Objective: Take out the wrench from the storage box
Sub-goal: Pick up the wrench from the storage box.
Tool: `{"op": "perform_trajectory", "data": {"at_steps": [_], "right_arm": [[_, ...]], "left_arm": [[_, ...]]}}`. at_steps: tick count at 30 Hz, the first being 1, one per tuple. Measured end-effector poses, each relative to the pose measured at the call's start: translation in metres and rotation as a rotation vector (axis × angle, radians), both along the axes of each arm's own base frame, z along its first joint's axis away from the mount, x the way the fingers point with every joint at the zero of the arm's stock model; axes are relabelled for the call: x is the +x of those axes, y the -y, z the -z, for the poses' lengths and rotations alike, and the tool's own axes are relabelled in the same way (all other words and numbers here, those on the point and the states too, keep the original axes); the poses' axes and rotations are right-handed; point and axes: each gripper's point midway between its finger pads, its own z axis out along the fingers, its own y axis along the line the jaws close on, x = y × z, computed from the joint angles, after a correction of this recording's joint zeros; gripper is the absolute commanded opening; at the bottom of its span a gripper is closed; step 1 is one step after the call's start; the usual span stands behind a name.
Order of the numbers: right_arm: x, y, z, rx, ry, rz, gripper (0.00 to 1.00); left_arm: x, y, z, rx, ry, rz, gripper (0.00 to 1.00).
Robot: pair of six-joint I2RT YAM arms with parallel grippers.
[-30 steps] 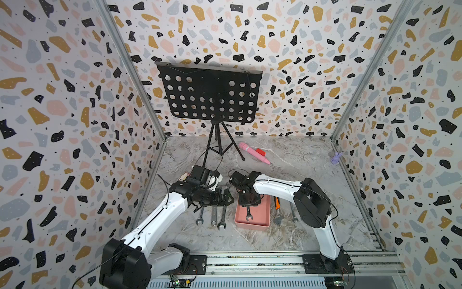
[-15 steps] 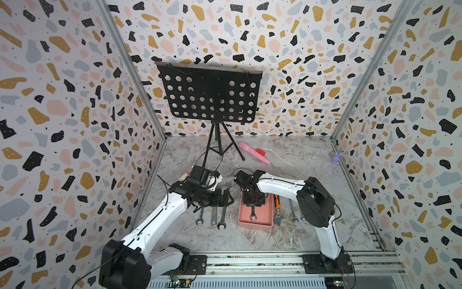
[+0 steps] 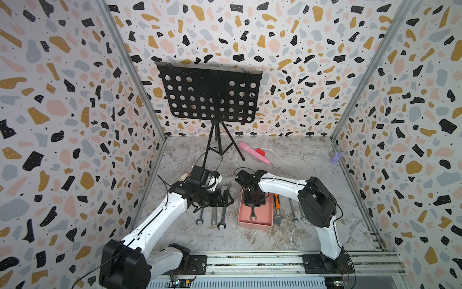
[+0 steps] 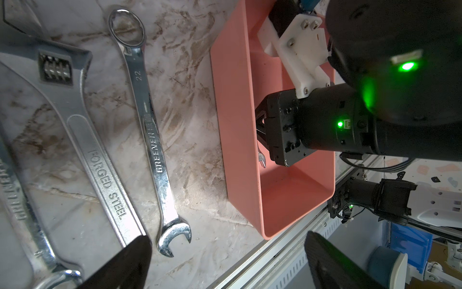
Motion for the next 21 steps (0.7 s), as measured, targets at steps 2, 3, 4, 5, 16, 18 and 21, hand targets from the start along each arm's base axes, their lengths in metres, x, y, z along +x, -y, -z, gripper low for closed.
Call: {"op": "perform_trajectory", "data": {"at_steps": [2, 3, 4, 5, 16, 18, 21], "right_arm": [[0.0, 0.001, -0.001, -0.007, 0.003, -0.001, 0.0], [0.001, 0.002, -0.001, -0.012, 0.007, 0.0, 0.0], [0.001, 0.002, -0.002, -0.016, 0.01, 0.001, 0.0], [0.002, 0.003, -0.002, -0.019, 0.014, 0.002, 0.0], [0.002, 0.012, -0.028, -0.032, 0.061, 0.007, 0.0], [0.002, 0.012, -0.039, -0.016, 0.077, 0.01, 0.0], [0.002, 0.013, -0.05, -0.001, 0.095, 0.011, 0.0]], "left_arm": [[0.0, 0.0, 0.0, 0.0, 0.0, 0.0, 0.99], [0.0, 0.0, 0.0, 0.0, 0.0, 0.0, 0.99], [0.0, 0.0, 0.0, 0.0, 0.0, 0.0, 0.99], [0.0, 0.0, 0.0, 0.0, 0.0, 0.0, 0.99], [0.0, 0.0, 0.002, 0.002, -0.007, 0.0, 0.99], [0.0, 0.0, 0.002, 0.002, -0.007, 0.0, 0.99], [0.0, 0.0, 0.002, 0.002, -0.007, 0.0, 0.99]]}}
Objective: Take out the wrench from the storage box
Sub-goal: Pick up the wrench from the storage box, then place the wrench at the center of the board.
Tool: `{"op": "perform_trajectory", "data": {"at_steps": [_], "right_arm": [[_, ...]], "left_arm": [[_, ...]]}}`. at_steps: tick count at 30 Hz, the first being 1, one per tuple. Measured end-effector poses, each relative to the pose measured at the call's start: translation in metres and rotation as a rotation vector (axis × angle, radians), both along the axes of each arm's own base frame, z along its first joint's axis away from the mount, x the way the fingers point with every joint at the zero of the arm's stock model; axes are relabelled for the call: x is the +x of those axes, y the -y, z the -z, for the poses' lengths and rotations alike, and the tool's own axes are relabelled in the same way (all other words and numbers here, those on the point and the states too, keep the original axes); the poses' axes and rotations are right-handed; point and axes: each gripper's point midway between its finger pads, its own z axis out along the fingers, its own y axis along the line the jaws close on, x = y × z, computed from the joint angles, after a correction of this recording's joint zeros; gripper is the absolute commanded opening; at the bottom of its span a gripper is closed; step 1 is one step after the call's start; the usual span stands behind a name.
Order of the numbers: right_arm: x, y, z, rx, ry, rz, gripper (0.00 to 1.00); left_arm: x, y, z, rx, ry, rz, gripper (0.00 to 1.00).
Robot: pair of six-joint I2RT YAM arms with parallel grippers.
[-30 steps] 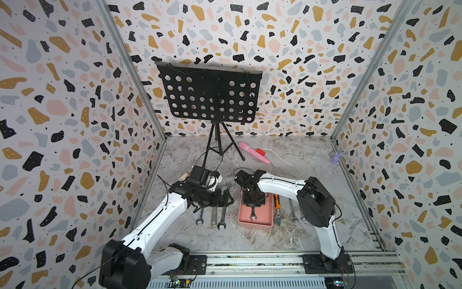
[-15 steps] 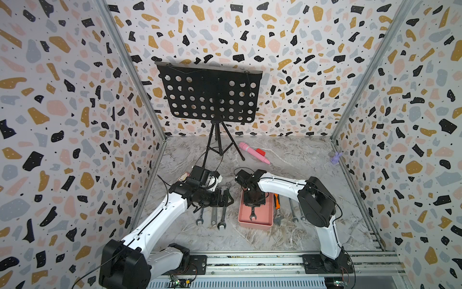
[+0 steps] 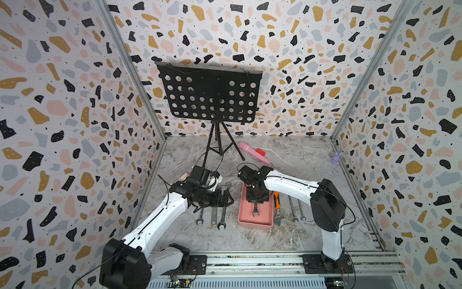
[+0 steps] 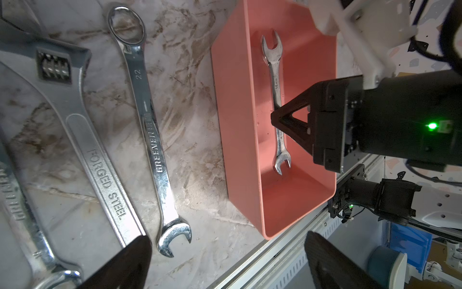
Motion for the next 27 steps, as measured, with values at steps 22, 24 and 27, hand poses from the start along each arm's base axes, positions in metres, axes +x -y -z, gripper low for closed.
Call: {"op": "perform_trajectory", "data": {"at_steps": [22, 24, 27], "right_arm": [[0.006, 0.05, -0.073, -0.017, 0.137, -0.023, 0.0], [0.005, 0.062, -0.08, -0.015, 0.15, -0.026, 0.0], [0.002, 0.085, -0.082, -0.029, 0.149, -0.03, 0.0]], "left_arm": [[0.008, 0.011, -0.007, -0.044, -0.02, -0.003, 0.99], [0.01, 0.016, -0.011, -0.052, -0.015, -0.003, 0.99], [0.01, 0.029, -0.018, -0.066, 0.001, 0.016, 0.98]]}}
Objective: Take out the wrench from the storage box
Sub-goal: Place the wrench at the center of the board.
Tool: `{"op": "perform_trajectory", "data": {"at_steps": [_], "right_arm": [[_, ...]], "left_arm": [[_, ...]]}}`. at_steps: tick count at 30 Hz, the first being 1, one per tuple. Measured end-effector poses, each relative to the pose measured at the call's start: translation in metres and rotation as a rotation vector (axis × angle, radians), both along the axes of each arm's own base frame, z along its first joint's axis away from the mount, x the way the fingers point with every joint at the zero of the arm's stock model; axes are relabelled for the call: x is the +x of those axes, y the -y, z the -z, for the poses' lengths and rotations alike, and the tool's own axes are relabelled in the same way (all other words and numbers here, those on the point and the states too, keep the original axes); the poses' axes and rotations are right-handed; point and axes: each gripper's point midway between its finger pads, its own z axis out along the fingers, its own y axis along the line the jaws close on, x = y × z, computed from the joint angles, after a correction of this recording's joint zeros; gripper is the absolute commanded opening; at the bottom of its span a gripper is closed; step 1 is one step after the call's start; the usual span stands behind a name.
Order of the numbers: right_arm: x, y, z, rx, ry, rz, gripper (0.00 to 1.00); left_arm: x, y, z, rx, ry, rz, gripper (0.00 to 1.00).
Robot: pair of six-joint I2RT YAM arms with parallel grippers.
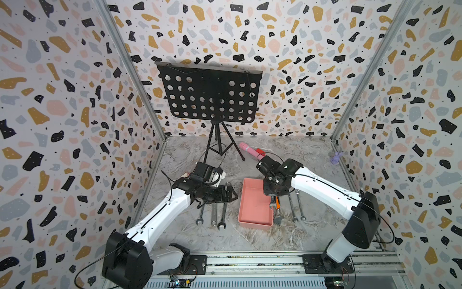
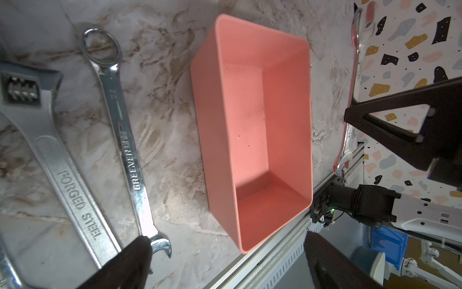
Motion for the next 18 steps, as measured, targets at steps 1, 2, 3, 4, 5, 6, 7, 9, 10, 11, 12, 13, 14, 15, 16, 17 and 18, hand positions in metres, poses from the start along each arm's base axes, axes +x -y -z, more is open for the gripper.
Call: {"op": "perform_trajectory", "data": {"at_steps": [1, 2, 3, 4, 5, 6, 7, 9, 10, 11, 12, 13, 14, 15, 16, 17, 18], "right_arm": [[-0.001, 0.009, 0.002, -0.008, -0.007, -0.001, 0.0], [-0.002, 0.019, 0.005, -0.016, -0.017, -0.001, 0.0], [-0.003, 0.027, 0.007, -0.023, -0.025, 0.001, 0.0], [-0.003, 0.038, 0.011, -0.033, -0.035, 0.003, 0.0], [-0.003, 0.048, 0.014, -0.034, -0.045, 0.005, 0.0], [-0.002, 0.057, 0.016, -0.038, -0.051, 0.005, 0.0], [-0.003, 0.067, 0.019, -0.045, -0.057, -0.003, 0.0], [-0.002, 0.083, 0.025, -0.047, -0.068, 0.009, 0.0], [-0.002, 0.09, 0.029, -0.046, -0.073, 0.01, 0.0], [-0.004, 0.099, 0.036, -0.045, -0.086, 0.015, 0.0], [-0.005, 0.105, 0.042, -0.047, -0.097, 0.02, 0.0], [-0.007, 0.113, 0.049, -0.055, -0.114, 0.026, 0.0], [-0.009, 0.119, 0.056, -0.062, -0.13, 0.028, 0.0], [-0.01, 0.124, 0.062, -0.066, -0.141, 0.033, 0.0], [-0.011, 0.129, 0.067, -0.065, -0.151, 0.037, 0.01], [-0.012, 0.131, 0.07, -0.062, -0.158, 0.041, 0.02], [-0.011, 0.132, 0.072, -0.056, -0.158, 0.038, 0.03]], "left_arm": [[0.0, 0.005, -0.003, -0.005, 0.004, 0.01, 0.98], [0.0, 0.011, -0.005, -0.009, 0.005, 0.019, 0.98], [0.0, 0.015, -0.007, -0.011, 0.01, 0.027, 0.98], [0.0, 0.019, -0.008, -0.013, 0.012, 0.034, 0.98], [0.0, 0.023, -0.01, -0.016, 0.016, 0.04, 0.98], [0.0, 0.026, -0.011, -0.019, 0.017, 0.045, 0.98], [0.0, 0.028, -0.012, -0.022, 0.019, 0.048, 0.98], [0.001, 0.03, -0.012, -0.021, 0.018, 0.049, 0.98], [0.002, 0.031, -0.012, -0.02, 0.018, 0.047, 0.98], [0.002, 0.032, -0.011, -0.017, 0.018, 0.046, 0.98], [0.003, 0.032, -0.011, -0.016, 0.018, 0.044, 0.98], [0.003, 0.032, -0.011, -0.015, 0.017, 0.042, 0.98], [0.003, 0.032, -0.011, -0.014, 0.016, 0.042, 0.98], [0.003, 0.032, -0.011, -0.014, 0.017, 0.042, 0.98], [0.003, 0.032, -0.011, -0.014, 0.017, 0.042, 0.98], [0.003, 0.032, -0.011, -0.014, 0.017, 0.041, 0.98], [0.003, 0.032, -0.011, -0.014, 0.017, 0.041, 0.98]]}}
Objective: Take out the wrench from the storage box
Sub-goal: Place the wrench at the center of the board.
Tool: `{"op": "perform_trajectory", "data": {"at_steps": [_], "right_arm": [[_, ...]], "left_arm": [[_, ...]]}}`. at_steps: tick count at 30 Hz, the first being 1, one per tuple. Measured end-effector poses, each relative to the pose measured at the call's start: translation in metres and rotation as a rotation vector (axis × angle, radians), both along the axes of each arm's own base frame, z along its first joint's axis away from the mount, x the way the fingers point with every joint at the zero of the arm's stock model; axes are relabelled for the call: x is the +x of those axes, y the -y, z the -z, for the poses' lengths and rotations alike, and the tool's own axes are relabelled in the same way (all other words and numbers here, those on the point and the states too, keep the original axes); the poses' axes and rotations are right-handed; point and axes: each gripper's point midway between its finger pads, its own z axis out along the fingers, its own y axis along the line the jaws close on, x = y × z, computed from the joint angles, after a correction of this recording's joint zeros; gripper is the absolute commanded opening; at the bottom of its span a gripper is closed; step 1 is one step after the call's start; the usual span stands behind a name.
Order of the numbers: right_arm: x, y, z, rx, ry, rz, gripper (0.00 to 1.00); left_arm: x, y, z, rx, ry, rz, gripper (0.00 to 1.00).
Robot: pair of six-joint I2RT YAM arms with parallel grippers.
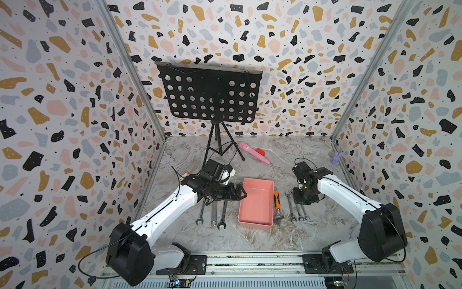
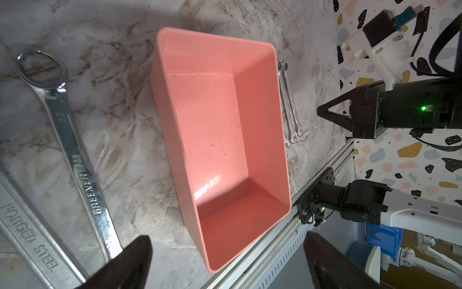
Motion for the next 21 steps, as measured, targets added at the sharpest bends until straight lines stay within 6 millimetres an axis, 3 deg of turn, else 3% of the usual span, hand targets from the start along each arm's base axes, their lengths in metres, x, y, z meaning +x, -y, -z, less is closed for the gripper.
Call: {"op": "perform_trajectory", "data": {"at_steps": [9, 14, 21], "right_arm": [[0.019, -0.028, 0.005, 0.137, 0.055, -0.032, 0.08], [0.025, -0.033, 0.027, 0.144, 0.025, -0.02, 0.17], [0.014, -0.029, 0.059, 0.122, -0.039, -0.008, 0.24]], "left_arm": [[0.001, 0.0, 0.001, 0.005, -0.001, -0.002, 0.99], [0.001, -0.001, 0.002, 0.011, 0.004, -0.003, 0.99], [0.002, -0.002, 0.003, 0.022, 0.013, -0.003, 0.99]]}}
